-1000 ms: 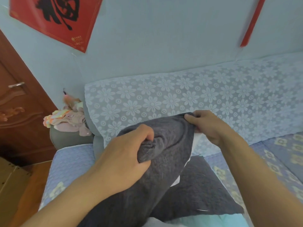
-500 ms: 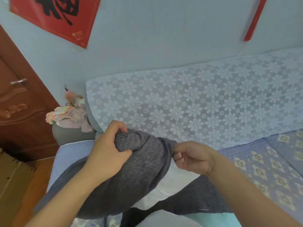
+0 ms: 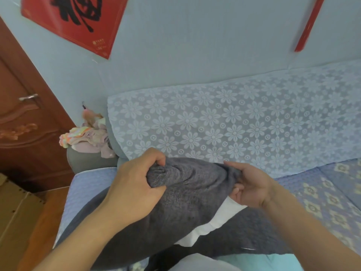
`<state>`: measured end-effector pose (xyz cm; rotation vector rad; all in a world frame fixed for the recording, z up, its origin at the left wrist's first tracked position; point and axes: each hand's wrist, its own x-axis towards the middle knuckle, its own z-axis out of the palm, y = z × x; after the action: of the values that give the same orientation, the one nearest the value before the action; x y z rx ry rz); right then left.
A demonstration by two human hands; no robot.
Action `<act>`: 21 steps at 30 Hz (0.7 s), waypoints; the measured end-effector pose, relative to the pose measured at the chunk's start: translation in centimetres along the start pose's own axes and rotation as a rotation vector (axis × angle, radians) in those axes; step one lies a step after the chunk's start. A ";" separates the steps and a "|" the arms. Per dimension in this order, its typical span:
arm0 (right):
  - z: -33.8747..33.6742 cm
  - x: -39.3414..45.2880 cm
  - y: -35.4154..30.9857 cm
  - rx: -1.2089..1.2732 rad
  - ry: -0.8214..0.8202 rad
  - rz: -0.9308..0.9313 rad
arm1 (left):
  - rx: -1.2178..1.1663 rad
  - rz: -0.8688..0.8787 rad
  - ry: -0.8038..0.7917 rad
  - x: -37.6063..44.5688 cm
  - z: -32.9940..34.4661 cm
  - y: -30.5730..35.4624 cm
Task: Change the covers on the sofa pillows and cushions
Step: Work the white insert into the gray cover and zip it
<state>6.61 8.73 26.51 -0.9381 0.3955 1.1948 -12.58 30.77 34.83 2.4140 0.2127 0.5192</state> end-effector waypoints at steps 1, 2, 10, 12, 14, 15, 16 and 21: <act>-0.5 -0.3 -0.7 0.004 0.023 -0.021 | -0.019 0.000 0.033 0.1 -0.2 0.2; -1.0 -0.8 -1.6 -0.022 0.065 -0.053 | -0.035 0.000 0.053 0.3 -0.3 0.4; 2.4 -3.5 -7.6 -0.574 0.268 -0.316 | -0.043 0.129 0.143 6.2 -1.9 3.9; 4.9 -5.7 -8.6 -1.043 0.359 -0.402 | -0.012 0.159 0.219 9.0 -3.6 4.3; 7.0 -7.7 -9.7 -1.465 0.561 -0.540 | 0.018 0.189 0.307 11.9 -4.8 4.1; 7.7 -8.3 -10.3 -1.536 0.610 -0.590 | 0.051 0.194 0.351 13.2 -4.8 3.9; 8.1 -8.6 -10.6 -1.562 0.613 -0.610 | 0.113 0.193 0.396 14.2 -4.2 3.5; 6.2 -6.8 -8.9 -1.009 0.330 -0.344 | 0.207 0.054 0.476 9.8 6.2 0.6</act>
<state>11.05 8.89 38.49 -1.9966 -0.1592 0.8869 -1.12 29.55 33.84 2.4615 0.4228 1.1443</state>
